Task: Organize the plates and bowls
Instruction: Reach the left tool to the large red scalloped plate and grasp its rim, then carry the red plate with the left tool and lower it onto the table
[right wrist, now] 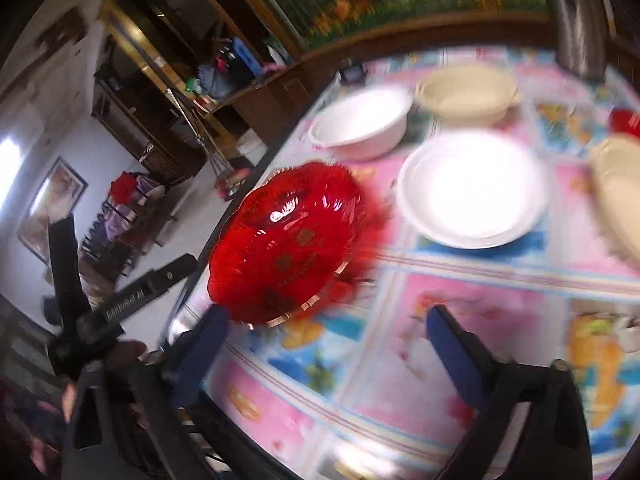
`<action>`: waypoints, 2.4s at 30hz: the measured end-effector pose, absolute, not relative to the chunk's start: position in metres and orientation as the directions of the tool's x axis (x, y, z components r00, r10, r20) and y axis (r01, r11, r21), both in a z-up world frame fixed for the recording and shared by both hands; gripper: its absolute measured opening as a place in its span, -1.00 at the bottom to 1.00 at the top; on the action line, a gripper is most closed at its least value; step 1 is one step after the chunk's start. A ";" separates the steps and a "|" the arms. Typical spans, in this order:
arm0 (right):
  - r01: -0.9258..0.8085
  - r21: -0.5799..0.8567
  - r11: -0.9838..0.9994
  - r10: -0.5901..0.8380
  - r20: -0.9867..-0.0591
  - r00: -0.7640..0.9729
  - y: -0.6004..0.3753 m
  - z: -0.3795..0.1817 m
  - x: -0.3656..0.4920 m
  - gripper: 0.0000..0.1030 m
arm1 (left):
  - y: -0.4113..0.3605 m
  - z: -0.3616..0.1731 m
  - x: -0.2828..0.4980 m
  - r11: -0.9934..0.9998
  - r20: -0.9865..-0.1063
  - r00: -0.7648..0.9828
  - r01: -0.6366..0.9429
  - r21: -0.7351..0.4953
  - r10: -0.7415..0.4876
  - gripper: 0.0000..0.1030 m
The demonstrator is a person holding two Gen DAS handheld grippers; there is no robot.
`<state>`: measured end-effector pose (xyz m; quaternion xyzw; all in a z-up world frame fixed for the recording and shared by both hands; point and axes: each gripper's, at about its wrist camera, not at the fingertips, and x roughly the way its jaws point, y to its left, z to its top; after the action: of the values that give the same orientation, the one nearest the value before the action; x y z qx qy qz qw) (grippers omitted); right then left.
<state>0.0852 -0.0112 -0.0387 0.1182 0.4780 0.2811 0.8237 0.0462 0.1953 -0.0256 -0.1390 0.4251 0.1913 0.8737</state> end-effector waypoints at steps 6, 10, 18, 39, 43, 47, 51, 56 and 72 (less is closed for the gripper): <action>-0.200 0.552 0.809 0.587 -0.759 0.282 0.014 -0.081 0.134 0.19 | 0.197 -0.053 0.071 0.911 -0.839 0.512 -0.408 -0.050 0.183 0.15; -0.174 0.534 0.828 0.561 -0.781 0.274 0.024 -0.091 0.144 -0.15 | 0.192 -0.060 0.074 0.911 -0.831 0.516 -0.411 -0.027 0.208 -0.33; -0.146 0.475 0.868 0.497 -0.825 0.269 0.031 -0.103 0.156 -0.73 | 0.192 -0.066 0.070 0.903 -0.818 0.520 -0.429 -0.002 0.245 -0.81; -0.232 0.445 0.865 0.501 -0.792 0.349 0.015 -0.076 0.098 -0.73 | 0.168 -0.041 0.005 0.906 -0.757 0.596 -0.424 -0.015 0.267 -0.83; -0.224 0.442 0.869 0.494 -0.799 0.341 0.016 -0.082 0.096 -0.73 | 0.166 -0.047 0.001 0.907 -0.764 0.588 -0.422 -0.008 0.267 -0.82; -0.219 0.439 0.871 0.490 -0.805 0.335 0.019 -0.086 0.098 -0.73 | 0.167 -0.052 0.001 0.906 -0.771 0.580 -0.422 -0.007 0.264 -0.82; -0.219 0.437 0.873 0.487 -0.808 0.330 0.020 -0.090 0.100 -0.73 | 0.169 -0.054 0.001 0.905 -0.770 0.579 -0.425 -0.005 0.268 -0.82; -0.217 0.434 0.874 0.484 -0.811 0.328 0.024 -0.094 0.097 -0.73 | 0.169 -0.057 0.001 0.904 -0.772 0.576 -0.427 -0.004 0.268 -0.82; -0.219 0.446 0.868 0.496 -0.806 0.322 0.026 -0.096 0.094 -0.11 | 0.176 -0.062 -0.001 0.910 -0.794 0.552 -0.415 0.003 0.254 0.15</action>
<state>0.0939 0.0261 -0.0965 0.1289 0.5379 0.2225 0.8028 -0.0011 0.1761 -0.0619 -0.0929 0.4331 0.1909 0.8760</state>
